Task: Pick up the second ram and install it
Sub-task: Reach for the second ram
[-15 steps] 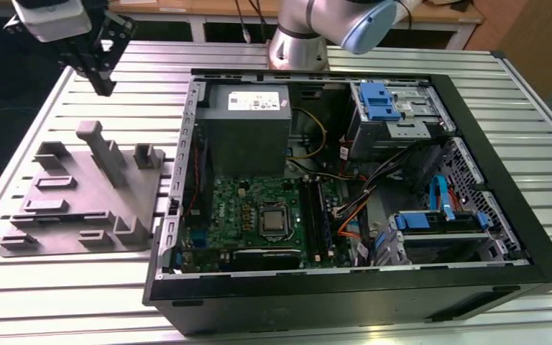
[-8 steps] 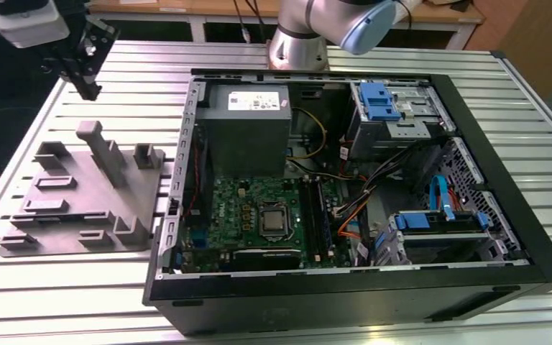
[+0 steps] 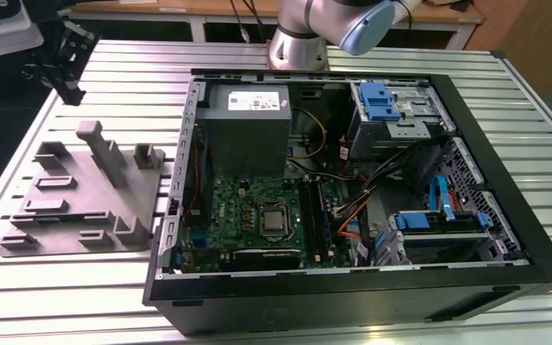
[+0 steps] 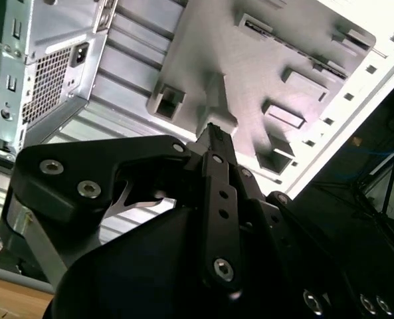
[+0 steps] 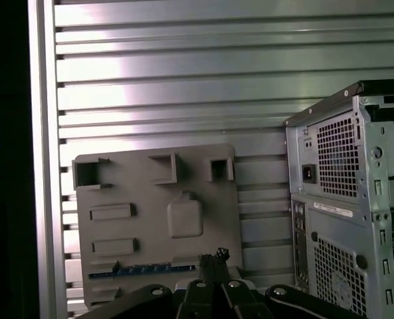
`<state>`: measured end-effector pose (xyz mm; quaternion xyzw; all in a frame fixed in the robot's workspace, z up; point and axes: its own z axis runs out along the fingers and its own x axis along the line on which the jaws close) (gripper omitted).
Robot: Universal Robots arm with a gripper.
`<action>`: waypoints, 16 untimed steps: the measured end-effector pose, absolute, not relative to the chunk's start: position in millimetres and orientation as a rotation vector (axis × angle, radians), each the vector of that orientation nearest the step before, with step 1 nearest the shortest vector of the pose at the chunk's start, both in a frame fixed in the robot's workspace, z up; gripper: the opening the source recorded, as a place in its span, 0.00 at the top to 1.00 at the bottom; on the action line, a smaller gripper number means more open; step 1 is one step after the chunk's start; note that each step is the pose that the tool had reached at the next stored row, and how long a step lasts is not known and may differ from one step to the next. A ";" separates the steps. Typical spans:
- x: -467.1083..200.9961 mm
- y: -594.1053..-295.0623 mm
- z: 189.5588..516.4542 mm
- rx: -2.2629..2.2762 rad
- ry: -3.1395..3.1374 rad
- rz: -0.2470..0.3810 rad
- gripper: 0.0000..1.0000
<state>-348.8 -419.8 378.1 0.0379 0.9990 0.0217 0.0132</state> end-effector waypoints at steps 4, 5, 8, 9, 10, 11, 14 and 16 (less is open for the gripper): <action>-355.9 -420.8 376.0 0.118 3.112 0.068 0.90; -357.6 -421.2 375.5 0.118 3.112 0.068 0.90; -363.2 -422.2 373.5 0.118 3.112 0.068 0.90; -365.3 -422.6 372.7 0.118 3.112 0.068 0.90; -367.7 -423.2 372.0 0.118 3.112 0.068 0.90; -369.9 -423.9 371.2 0.118 3.112 0.068 0.90; -376.5 -426.9 368.5 0.118 3.112 0.068 0.90; -380.0 -429.7 366.4 0.118 3.112 0.068 0.90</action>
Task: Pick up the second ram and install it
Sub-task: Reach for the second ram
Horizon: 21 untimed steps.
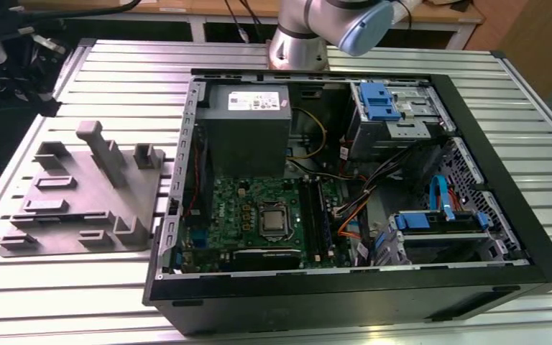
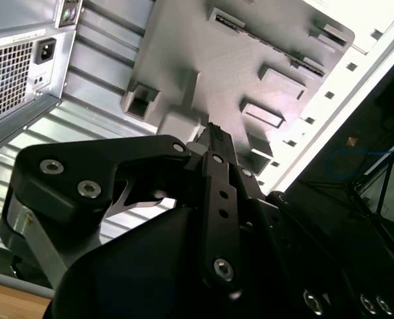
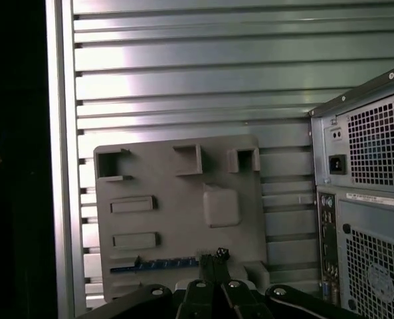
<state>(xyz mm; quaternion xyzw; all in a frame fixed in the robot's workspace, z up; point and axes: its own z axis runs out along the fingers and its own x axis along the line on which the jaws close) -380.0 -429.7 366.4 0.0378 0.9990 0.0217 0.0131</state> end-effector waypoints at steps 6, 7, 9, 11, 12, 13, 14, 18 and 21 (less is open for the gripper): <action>-384.8 -443.7 359.1 0.118 3.113 0.068 0.90; -385.1 -445.7 357.6 0.118 3.113 0.068 0.90; -386.1 -448.9 354.3 0.118 3.114 0.068 0.90; -387.0 -451.6 350.6 0.118 3.116 0.068 0.90; -387.5 -452.6 348.8 0.118 3.117 0.068 0.90; -388.1 -453.5 347.0 0.118 3.118 0.068 0.90; -388.6 -454.3 345.3 0.118 3.119 0.067 0.90; -390.4 -456.9 338.0 0.119 3.123 0.067 0.90; -392.0 -458.5 332.5 0.119 3.126 0.067 0.90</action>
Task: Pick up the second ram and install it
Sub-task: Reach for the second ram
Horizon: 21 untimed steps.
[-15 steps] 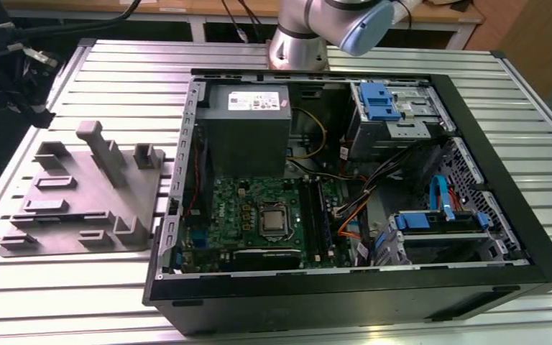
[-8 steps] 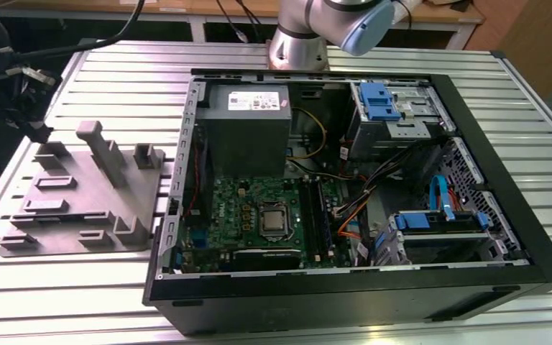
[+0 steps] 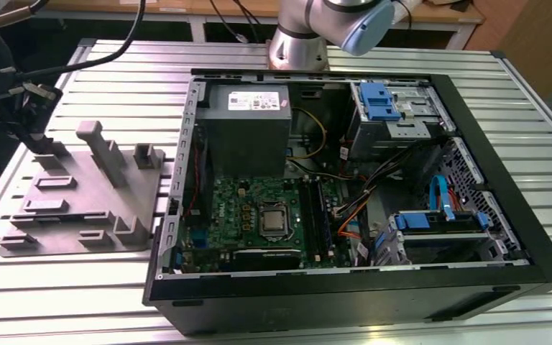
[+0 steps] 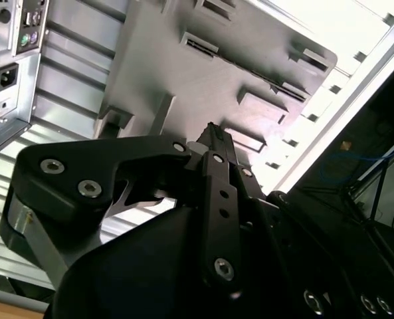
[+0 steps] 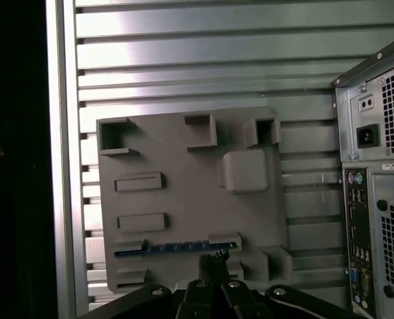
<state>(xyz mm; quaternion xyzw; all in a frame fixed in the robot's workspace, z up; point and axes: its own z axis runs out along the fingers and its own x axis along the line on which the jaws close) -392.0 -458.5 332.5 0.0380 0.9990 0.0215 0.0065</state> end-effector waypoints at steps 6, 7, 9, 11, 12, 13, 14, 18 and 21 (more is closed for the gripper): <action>-394.6 -460.8 321.1 0.119 3.131 0.067 0.90; -394.8 -461.1 319.3 0.119 3.132 0.067 0.90; -395.3 -461.7 315.7 0.119 3.133 0.067 0.90; -395.8 -462.3 312.2 0.120 3.134 0.067 0.90; -396.2 -462.5 310.4 0.120 3.134 0.067 0.90; -396.6 -462.8 308.6 0.120 3.135 0.067 0.90; -397.1 -463.1 306.7 0.119 3.135 0.067 0.90; -399.4 -463.5 299.5 0.120 3.136 0.067 0.90; -401.1 -463.5 295.0 0.120 3.137 0.067 0.90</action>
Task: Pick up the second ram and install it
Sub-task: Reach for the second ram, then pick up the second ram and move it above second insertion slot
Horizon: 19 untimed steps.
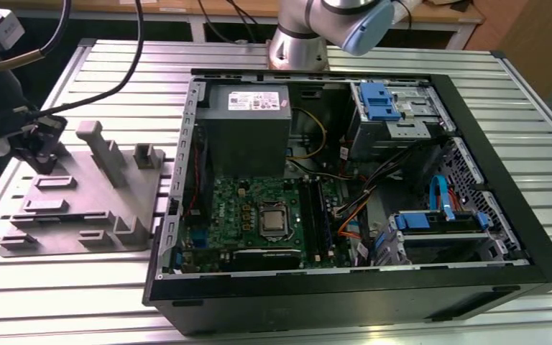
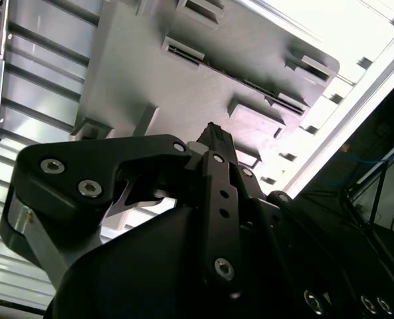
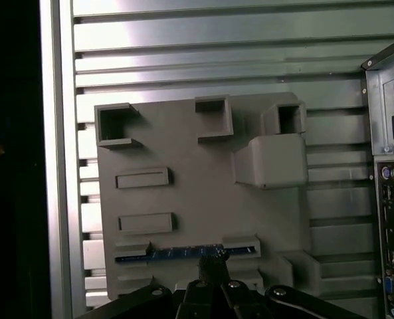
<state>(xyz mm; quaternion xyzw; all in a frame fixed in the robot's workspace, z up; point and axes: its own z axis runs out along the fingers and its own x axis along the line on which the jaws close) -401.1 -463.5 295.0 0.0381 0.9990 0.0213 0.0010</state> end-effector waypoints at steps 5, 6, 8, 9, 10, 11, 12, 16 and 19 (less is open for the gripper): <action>-403.3 -463.9 289.3 0.120 3.137 0.067 0.90; -403.4 -463.8 289.2 0.120 3.137 0.066 0.90; -403.4 -463.8 288.7 0.120 3.137 0.067 0.90; -403.4 -463.8 288.4 0.120 3.137 0.067 0.90; -403.4 -463.8 288.4 0.120 3.137 0.067 0.90; -403.4 -463.8 288.4 0.120 3.137 0.067 0.90; -403.4 -463.8 288.4 0.120 3.137 0.067 0.90; -403.4 -463.8 288.2 0.120 3.137 0.067 0.90; -403.4 -463.8 288.2 0.120 3.137 0.067 0.90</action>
